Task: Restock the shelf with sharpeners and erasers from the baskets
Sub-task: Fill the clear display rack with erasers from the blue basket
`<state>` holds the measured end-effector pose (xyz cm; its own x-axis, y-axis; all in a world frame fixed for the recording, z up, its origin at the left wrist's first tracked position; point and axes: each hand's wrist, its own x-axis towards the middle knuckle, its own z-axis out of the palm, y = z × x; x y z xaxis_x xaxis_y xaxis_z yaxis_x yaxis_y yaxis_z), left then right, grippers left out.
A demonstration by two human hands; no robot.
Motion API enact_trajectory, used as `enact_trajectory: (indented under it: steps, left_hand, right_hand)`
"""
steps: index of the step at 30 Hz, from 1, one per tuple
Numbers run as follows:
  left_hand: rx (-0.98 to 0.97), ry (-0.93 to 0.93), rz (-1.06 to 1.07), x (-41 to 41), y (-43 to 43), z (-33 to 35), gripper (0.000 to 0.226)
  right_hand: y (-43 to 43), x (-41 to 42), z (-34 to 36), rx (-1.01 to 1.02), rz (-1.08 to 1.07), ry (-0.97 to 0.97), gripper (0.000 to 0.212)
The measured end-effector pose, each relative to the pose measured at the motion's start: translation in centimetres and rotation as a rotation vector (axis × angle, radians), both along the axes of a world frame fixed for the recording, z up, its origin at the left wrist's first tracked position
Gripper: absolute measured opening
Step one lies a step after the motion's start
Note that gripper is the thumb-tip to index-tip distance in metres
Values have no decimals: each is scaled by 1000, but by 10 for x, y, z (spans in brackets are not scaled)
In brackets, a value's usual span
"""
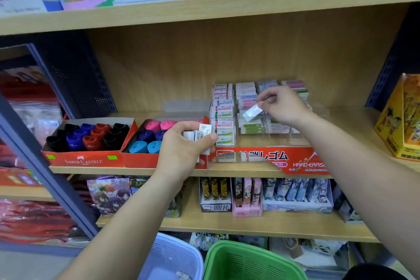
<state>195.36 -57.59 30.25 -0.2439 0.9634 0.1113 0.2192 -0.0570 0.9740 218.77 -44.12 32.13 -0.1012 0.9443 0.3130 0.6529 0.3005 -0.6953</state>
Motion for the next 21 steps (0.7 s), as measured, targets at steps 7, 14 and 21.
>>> enact_trajectory:
  steps: [7,14,21]
  left_hand:
    - [32,-38,-23,-1,3,0,33]
    - [86,22,-40,6,1,0,37]
    - [110,28,-106,10,-9,-1,34]
  right_hand:
    - [2,-9,3,14,47,-421,19]
    - [-62,-31,4,7,220,159,15]
    - [-88,-50,-1,-336,463,424,10]
